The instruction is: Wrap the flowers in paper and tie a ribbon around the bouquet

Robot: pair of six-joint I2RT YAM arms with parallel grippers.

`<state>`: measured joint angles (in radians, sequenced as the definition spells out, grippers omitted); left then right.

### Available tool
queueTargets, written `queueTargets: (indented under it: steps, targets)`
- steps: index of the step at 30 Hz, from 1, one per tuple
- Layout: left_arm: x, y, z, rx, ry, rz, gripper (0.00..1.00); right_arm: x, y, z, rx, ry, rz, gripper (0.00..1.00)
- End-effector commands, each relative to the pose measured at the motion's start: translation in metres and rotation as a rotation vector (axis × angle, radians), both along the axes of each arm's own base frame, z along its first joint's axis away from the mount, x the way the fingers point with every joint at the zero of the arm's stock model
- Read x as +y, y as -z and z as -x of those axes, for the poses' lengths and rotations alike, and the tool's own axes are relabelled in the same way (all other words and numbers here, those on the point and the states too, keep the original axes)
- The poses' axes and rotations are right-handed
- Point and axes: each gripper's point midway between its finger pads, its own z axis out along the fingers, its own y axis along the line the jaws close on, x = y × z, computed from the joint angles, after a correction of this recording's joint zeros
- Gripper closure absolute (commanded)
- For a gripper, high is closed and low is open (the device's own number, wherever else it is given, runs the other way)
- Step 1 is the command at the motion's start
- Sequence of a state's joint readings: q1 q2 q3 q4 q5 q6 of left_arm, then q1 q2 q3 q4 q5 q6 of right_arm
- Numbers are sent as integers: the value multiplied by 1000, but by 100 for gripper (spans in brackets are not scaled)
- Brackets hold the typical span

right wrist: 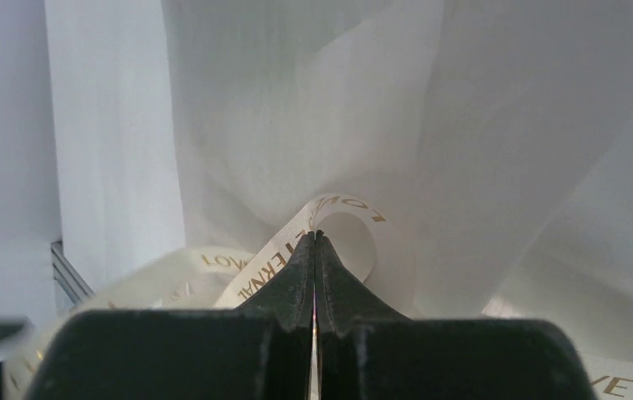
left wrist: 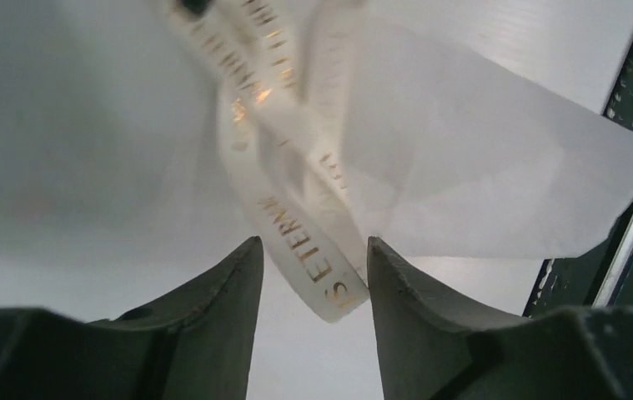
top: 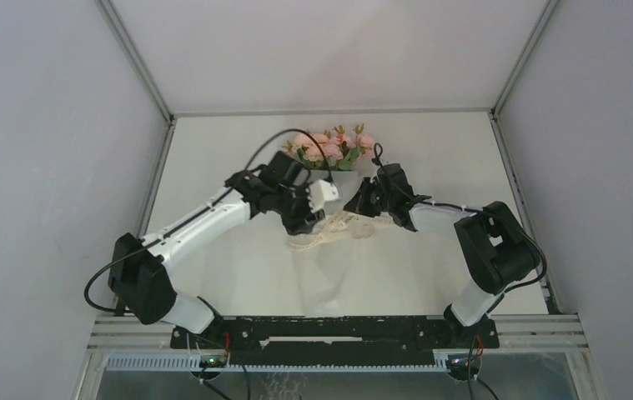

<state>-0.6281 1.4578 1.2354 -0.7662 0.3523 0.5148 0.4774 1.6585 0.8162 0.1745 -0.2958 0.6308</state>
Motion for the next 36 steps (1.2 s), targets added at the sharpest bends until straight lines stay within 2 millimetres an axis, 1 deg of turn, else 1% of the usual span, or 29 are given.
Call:
queueTargets:
  steps: [1, 2, 4, 7, 9, 11, 12, 13, 14, 15, 16, 17, 18, 19, 20, 22, 24, 25, 27, 31, 32, 34, 36]
  targets:
    - [-27, 22, 26, -98, 343, -124, 43, 8, -22, -14, 8, 20, -108, 100]
    - [-31, 27, 26, -113, 371, -145, 41, 8, -22, -14, 12, 23, -106, 100]
    - [-41, 30, 27, -129, 416, -136, 39, 6, -21, -13, 18, 26, -104, 100]
    - [-53, 25, 26, -152, 453, -101, 34, 5, -20, -13, 24, 24, -101, 100]
    - [-54, 17, 23, -173, 452, -95, 30, 5, -19, -12, 28, 21, -101, 100]
    - [-49, 8, 16, -190, 417, -83, 28, 4, -19, -11, 31, 19, -99, 100]
    - [-43, 3, 9, -188, 381, -66, 28, 3, -19, -11, 31, 19, -96, 100]
    - [-34, -3, -4, -187, 317, -42, 25, 2, -20, -10, 27, 16, -92, 100]
    - [-24, -12, -24, -204, 226, -7, 23, 2, -20, -10, 25, 14, -87, 100]
    - [-7, -20, -49, -214, 93, 21, 21, 1, -21, -9, 24, 14, -85, 100]
    - [24, -28, -81, -228, -76, 41, 20, 1, -22, -9, 22, 11, -84, 100]
    - [48, -33, -101, -222, -218, 57, 18, 2, -22, -8, 21, 9, -84, 100]
    - [72, -33, -112, -195, -319, 67, 16, 3, -23, -8, 17, 5, -86, 100]
    - [83, -30, -111, -147, -348, 94, 15, 4, -24, -8, 15, 2, -89, 100]
    - [91, -23, -105, -106, -359, 102, 10, 5, -24, -8, 14, -3, -92, 100]
    - [97, 1, -83, -50, -328, 76, 6, 8, -25, -6, 13, -16, -101, 100]
    - [99, 17, -66, -27, -288, 60, 3, 10, -25, -6, 13, -21, -105, 100]
    - [101, 19, -62, -33, -284, 55, 3, 10, -25, -5, 14, -22, -107, 100]
    - [105, 16, -65, -61, -309, 52, 1, 10, -26, -5, 16, -26, -109, 100]
    - [100, 9, -68, -25, -299, 62, 0, 12, -27, -3, 15, -32, -110, 100]
    - [98, 12, -67, 1, -290, 58, 0, 12, -26, -3, 16, -35, -111, 100]
    - [89, 14, -58, 16, -233, 41, 6, 14, -28, -2, 14, -43, -115, 100]
    - [72, 18, -48, -40, -126, -37, 10, 16, -28, 0, 17, -59, -126, 100]
